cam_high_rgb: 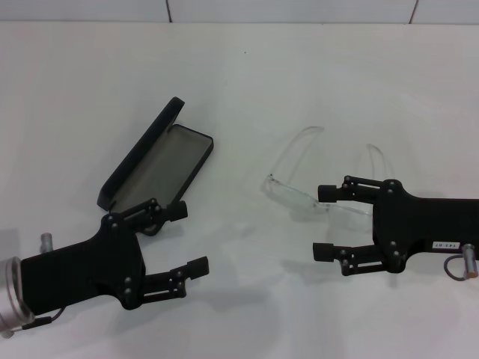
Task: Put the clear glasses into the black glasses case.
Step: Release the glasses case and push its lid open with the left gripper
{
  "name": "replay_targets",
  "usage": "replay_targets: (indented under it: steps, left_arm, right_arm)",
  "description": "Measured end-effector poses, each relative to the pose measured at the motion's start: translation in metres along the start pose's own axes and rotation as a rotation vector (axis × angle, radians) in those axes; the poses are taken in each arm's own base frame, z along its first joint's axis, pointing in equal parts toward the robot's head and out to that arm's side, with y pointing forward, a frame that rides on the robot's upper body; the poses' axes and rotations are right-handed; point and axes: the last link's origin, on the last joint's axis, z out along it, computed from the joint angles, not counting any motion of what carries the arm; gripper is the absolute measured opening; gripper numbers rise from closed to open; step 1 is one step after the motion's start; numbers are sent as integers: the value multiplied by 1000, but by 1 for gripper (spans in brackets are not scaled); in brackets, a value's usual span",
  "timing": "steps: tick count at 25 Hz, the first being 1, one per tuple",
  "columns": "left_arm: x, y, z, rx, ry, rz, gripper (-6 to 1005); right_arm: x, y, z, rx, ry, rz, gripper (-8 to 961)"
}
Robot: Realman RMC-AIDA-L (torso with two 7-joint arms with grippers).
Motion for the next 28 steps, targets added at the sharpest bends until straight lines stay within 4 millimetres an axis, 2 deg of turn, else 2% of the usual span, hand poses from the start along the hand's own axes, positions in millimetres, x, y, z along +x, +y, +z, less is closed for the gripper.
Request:
replay_targets:
  steps: [9, 13, 16, 19, 21, 22, 25, 28]
  left_arm:
    - [1, -1, 0, 0, 2, 4, 868]
    - [9, -5, 1, 23, 57, -7, 867]
    - [27, -9, -2, 27, 148, -44, 866]
    - [53, -18, -4, 7, 192, -117, 865]
    - [78, -35, 1, 11, 147, -226, 864]
    - [78, -35, 1, 11, 147, -226, 863]
    - [102, -59, 11, 59, 59, -343, 862]
    - [121, -76, 27, 129, -118, -353, 861]
  right_arm:
    - [0, -1, 1, 0, 1, -1, 870]
    - [-1, -1, 0, 2, -1, -1, 870]
    - [0, -1, -2, 10, -3, 3, 870]
    - [3, 1, -5, 25, -12, 14, 869]
    - [3, 1, -8, 35, -20, 19, 869]
    - [3, 1, -8, 39, -24, 21, 869]
    - [4, 1, -10, 46, -29, 18, 869]
    - [3, 1, -11, 52, -35, 15, 869]
